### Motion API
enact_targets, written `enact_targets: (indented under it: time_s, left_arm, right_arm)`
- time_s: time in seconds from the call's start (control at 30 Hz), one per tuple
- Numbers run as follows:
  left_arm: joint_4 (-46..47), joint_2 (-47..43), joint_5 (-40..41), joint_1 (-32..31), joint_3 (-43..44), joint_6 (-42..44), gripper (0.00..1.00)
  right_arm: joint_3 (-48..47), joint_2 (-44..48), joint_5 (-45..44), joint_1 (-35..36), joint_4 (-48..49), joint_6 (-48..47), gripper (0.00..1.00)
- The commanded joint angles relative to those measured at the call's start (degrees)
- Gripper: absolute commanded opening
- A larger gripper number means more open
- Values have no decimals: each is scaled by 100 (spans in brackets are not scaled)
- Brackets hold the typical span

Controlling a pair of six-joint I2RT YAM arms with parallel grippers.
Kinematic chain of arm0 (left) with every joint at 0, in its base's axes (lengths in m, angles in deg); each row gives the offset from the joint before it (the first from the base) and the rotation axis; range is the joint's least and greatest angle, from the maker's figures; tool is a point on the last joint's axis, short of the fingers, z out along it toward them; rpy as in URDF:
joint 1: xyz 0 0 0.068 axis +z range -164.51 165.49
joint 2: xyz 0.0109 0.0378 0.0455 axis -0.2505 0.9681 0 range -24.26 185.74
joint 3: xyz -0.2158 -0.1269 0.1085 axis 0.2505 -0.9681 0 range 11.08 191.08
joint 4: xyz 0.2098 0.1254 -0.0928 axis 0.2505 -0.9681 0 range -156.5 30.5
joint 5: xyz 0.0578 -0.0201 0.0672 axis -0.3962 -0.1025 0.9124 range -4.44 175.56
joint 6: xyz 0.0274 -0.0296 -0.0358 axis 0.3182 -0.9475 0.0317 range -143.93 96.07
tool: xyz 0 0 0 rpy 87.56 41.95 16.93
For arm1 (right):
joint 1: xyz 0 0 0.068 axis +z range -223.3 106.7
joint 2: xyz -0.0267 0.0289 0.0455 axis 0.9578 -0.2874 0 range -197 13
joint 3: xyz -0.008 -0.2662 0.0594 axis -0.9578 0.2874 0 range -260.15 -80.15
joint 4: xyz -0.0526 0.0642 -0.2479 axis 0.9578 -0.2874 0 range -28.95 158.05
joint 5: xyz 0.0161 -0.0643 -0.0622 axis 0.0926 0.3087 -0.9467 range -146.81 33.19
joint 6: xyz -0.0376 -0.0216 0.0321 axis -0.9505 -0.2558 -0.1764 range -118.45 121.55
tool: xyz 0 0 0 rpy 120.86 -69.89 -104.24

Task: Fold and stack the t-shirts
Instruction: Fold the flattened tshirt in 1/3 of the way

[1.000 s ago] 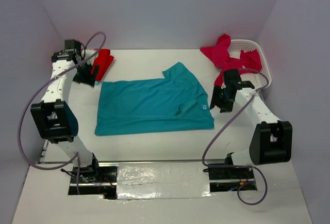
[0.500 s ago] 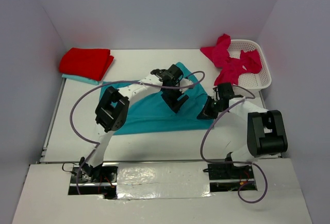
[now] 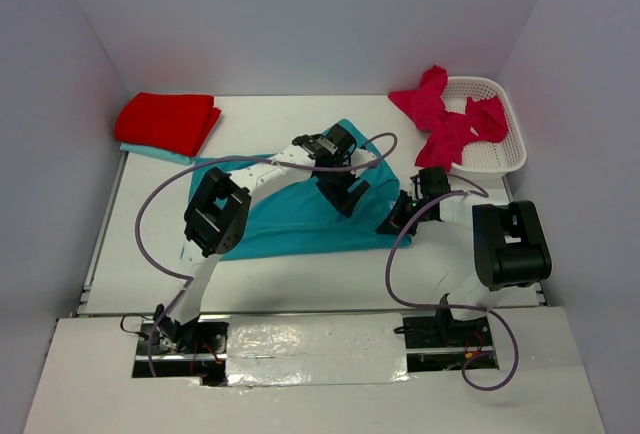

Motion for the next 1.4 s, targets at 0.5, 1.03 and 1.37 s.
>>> enact_targets:
  time_s: [0.5,1.03,1.37]
  left_arm:
    - [236,176,1602,-69,-403,-32,25]
    - [-825,-2280,2465,1660,249,637,87]
    - [-1847,-4210,1945,4955,-4126,1137,87]
  right_arm:
    - [27,249,-615,21,-350,-89,0]
    - [-1345,1654,-1924,-40,-2651,-951,80]
    - [148,1709,-1582,-673,-2223,-661,83]
